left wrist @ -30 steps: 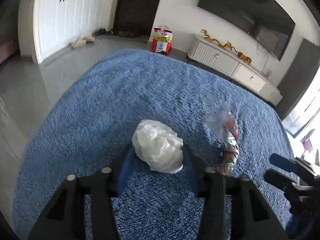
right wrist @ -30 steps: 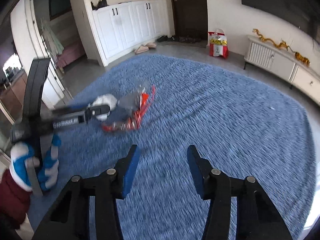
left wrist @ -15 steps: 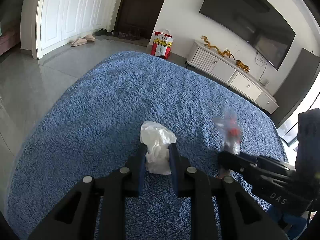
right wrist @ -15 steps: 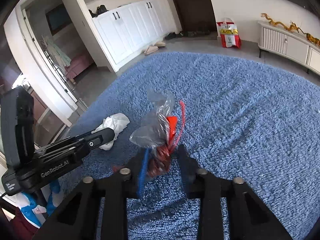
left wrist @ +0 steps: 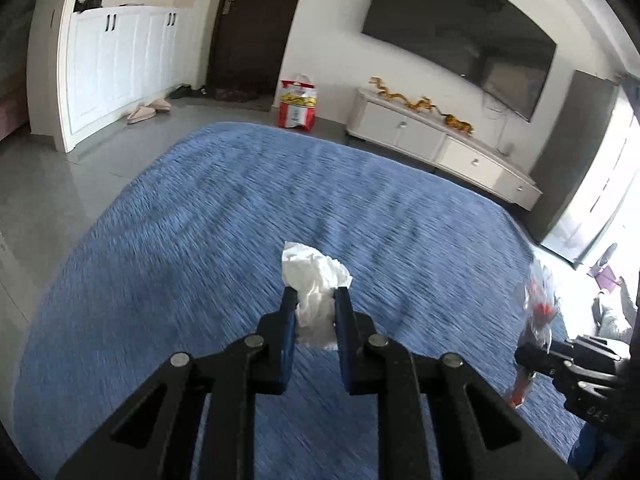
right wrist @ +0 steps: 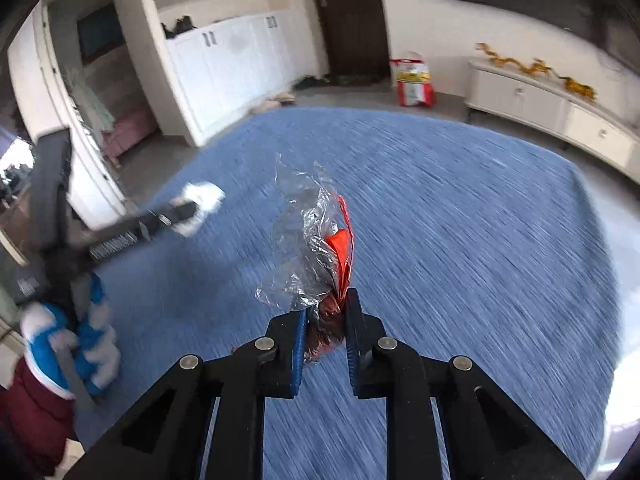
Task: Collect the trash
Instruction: 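Carry both items to the white bin and open both grippers over it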
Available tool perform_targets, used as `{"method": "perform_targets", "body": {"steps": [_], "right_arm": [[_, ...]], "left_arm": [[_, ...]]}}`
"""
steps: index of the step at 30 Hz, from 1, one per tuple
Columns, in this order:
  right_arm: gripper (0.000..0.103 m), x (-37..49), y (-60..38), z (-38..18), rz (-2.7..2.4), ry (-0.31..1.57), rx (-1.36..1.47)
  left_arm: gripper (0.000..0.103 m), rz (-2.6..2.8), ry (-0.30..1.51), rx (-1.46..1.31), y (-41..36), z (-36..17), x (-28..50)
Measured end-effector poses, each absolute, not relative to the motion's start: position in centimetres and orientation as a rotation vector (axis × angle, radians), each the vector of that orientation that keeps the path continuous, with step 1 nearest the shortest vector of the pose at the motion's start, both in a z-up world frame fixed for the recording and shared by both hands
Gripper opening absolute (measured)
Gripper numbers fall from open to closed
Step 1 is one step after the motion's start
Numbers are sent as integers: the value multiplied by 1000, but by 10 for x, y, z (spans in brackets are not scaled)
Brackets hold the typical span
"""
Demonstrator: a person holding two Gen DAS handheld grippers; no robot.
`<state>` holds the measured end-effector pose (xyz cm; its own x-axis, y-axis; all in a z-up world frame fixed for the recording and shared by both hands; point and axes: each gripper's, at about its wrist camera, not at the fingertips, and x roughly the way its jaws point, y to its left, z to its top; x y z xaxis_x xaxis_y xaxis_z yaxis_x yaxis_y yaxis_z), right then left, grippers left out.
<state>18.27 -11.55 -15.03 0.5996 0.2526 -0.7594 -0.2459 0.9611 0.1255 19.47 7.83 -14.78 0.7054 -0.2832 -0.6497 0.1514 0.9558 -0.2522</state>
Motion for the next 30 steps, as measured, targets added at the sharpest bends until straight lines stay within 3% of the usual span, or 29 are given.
{"method": "perform_targets", "body": {"steps": [12,30], "right_arm": [[17,60,-213,-118,63,800,58],[17,-4,-296,-115,-110,699,141]], "left_arm": [[17,-254,632,-86,33,-96,103],[17,-439,638,154,-92,-81,45]]}}
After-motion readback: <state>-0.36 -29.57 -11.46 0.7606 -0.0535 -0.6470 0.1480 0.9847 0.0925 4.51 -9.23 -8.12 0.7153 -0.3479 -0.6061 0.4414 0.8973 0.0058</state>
